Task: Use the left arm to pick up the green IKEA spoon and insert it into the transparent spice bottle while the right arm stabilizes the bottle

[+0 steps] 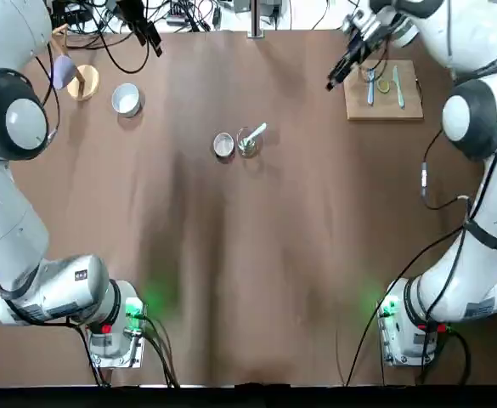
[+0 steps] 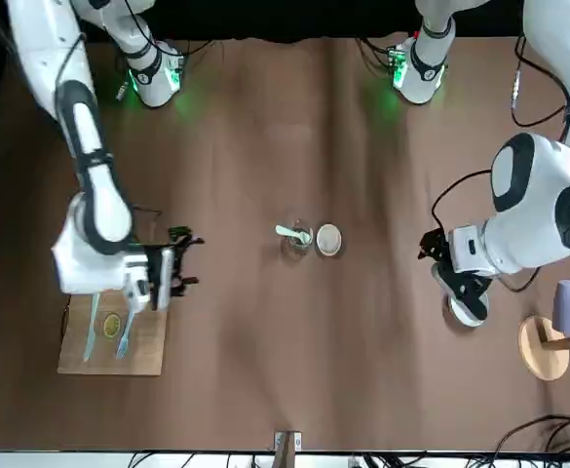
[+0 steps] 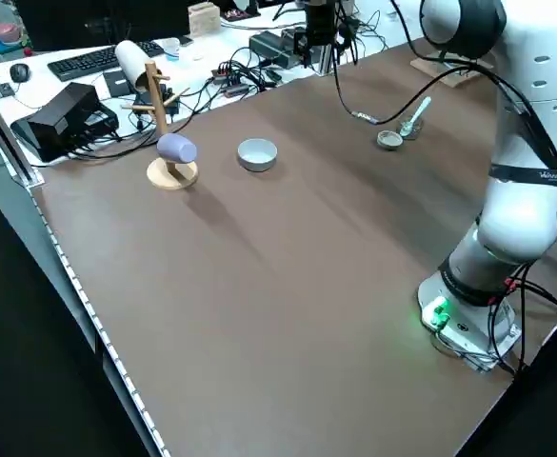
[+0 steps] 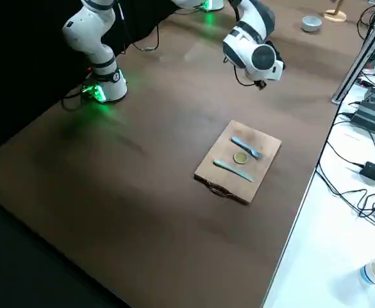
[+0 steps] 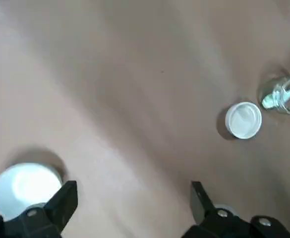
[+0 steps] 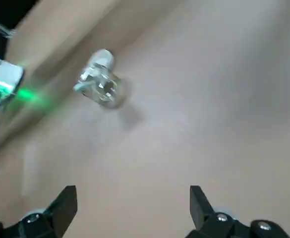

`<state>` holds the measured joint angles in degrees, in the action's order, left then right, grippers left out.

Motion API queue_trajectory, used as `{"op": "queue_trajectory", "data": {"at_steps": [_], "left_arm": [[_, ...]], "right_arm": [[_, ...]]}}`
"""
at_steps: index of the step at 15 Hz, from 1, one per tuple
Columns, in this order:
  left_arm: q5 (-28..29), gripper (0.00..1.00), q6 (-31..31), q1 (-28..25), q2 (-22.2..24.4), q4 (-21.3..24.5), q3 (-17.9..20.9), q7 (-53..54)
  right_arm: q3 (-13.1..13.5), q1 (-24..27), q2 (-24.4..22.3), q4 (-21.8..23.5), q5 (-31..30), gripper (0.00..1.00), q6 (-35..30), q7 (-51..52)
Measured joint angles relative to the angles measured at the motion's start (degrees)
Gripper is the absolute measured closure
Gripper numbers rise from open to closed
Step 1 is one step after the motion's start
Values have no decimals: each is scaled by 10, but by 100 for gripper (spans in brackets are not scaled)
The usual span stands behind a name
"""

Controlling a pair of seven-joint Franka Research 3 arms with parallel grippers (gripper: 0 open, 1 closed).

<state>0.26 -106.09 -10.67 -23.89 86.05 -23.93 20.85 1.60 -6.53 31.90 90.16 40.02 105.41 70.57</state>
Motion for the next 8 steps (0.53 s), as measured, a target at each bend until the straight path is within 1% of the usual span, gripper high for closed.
{"op": "queue_trajectory", "data": {"at_steps": [1, 3, 6, 8], "left_arm": [[10, 0, 7, 0, 5, 0, 1, -36], [36, 0, 12, 0, 16, 0, 2, -112], [85, 0, 13, -1, 36, 1, 2, -215], [97, 0, 13, -2, 49, 0, 2, -251]], "right_arm": [[0, 12, -1, -23, -38, 0, -8, -28], [1, 26, -1, -61, -92, 0, -13, -67], [8, 32, -1, -103, -172, 0, -13, -116], [11, 32, -5, -131, -204, 0, -26, -151]]}}
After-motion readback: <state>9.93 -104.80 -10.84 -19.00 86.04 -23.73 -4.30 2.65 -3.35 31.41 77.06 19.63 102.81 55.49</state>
